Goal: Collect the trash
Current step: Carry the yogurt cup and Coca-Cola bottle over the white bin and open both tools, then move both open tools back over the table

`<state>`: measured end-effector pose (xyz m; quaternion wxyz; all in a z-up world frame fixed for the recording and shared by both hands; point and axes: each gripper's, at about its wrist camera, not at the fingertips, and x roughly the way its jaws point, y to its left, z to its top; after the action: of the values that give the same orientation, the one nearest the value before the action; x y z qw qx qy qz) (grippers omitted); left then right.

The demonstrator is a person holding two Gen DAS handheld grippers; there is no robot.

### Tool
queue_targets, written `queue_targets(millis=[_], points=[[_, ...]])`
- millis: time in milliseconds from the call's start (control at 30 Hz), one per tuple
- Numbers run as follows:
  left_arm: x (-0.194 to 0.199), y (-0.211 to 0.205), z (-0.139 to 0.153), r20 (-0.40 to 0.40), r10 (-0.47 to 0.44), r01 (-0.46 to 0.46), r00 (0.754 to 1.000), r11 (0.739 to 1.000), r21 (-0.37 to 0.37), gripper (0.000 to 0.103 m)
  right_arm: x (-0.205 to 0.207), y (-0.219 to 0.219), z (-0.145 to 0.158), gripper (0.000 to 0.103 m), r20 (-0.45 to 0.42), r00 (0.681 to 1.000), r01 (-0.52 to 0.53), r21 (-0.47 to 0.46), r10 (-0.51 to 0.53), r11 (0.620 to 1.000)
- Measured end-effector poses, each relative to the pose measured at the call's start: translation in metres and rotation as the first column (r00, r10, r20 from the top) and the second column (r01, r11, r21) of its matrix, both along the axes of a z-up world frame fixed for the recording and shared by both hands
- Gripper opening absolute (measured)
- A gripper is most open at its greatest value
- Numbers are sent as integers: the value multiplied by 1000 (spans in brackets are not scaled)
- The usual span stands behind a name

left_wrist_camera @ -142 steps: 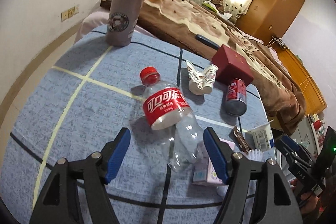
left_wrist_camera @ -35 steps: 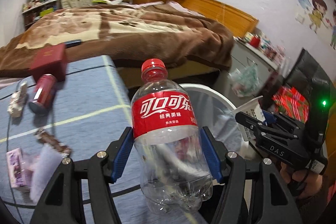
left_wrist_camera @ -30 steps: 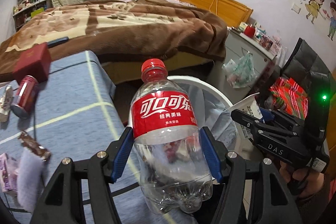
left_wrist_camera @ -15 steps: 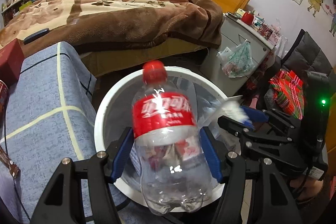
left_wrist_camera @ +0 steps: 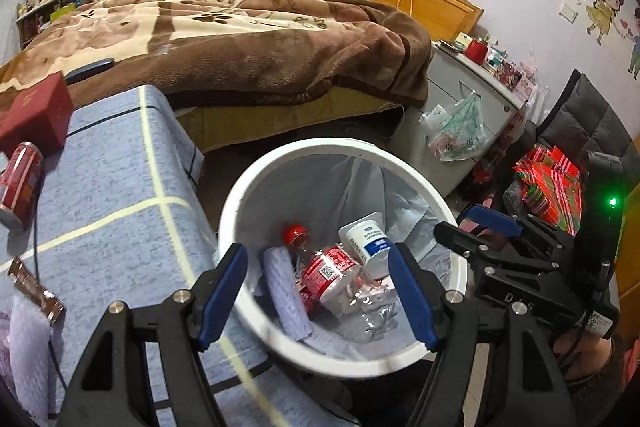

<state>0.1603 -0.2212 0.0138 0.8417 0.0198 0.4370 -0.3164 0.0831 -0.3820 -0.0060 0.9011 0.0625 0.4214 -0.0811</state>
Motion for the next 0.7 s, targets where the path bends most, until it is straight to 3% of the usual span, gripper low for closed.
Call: queue_targets(millis=[400,700], points=[[-14,78,15,44,107,-106,993,994,-33,75,-4,37,17,65,70,997,-30,12,29,999],[-25,138,19,79,214,-212,974,977,-40,75,-4,75,22,65,107,991,-82,32,78,996]])
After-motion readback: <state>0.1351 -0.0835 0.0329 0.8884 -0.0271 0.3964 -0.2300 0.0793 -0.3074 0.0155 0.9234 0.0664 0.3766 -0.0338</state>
